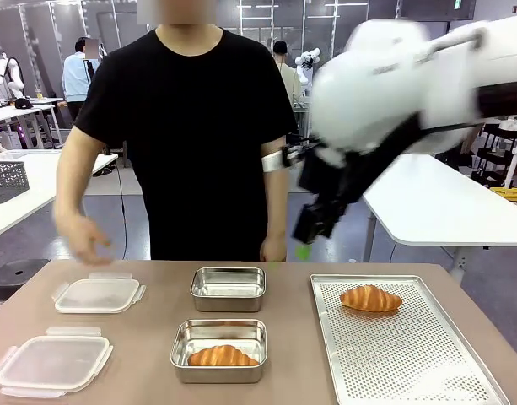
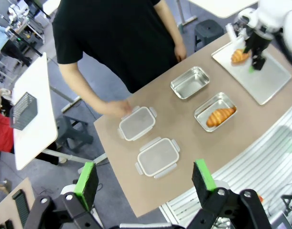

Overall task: Place the bread into the airtight container.
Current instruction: Pick up a Butter Roll and place it into an empty Airtight Container.

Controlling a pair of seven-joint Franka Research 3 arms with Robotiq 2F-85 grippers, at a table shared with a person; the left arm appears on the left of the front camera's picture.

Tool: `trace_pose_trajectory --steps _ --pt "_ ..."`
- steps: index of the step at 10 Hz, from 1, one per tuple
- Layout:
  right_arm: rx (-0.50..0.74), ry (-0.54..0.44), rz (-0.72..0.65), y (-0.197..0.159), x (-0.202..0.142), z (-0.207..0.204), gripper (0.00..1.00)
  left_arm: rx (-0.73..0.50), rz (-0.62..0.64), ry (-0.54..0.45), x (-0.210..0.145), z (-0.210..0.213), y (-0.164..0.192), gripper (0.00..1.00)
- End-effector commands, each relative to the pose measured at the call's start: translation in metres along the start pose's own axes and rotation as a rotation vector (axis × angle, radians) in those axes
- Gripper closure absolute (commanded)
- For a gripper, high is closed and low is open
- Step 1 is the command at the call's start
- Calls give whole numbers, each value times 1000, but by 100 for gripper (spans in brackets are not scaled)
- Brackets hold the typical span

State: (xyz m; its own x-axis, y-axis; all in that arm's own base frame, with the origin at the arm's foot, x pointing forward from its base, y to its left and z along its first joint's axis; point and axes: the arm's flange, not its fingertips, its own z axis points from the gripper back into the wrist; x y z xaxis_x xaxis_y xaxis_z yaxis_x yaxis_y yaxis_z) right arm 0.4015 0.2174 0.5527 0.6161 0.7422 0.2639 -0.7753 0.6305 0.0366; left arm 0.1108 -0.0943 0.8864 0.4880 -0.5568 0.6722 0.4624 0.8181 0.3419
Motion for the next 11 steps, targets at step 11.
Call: trace_pose_trajectory --steps 11 --pt "-375 -102 -283 94 -122 335 0 -3 -4 -23 -3 9 -6 0"
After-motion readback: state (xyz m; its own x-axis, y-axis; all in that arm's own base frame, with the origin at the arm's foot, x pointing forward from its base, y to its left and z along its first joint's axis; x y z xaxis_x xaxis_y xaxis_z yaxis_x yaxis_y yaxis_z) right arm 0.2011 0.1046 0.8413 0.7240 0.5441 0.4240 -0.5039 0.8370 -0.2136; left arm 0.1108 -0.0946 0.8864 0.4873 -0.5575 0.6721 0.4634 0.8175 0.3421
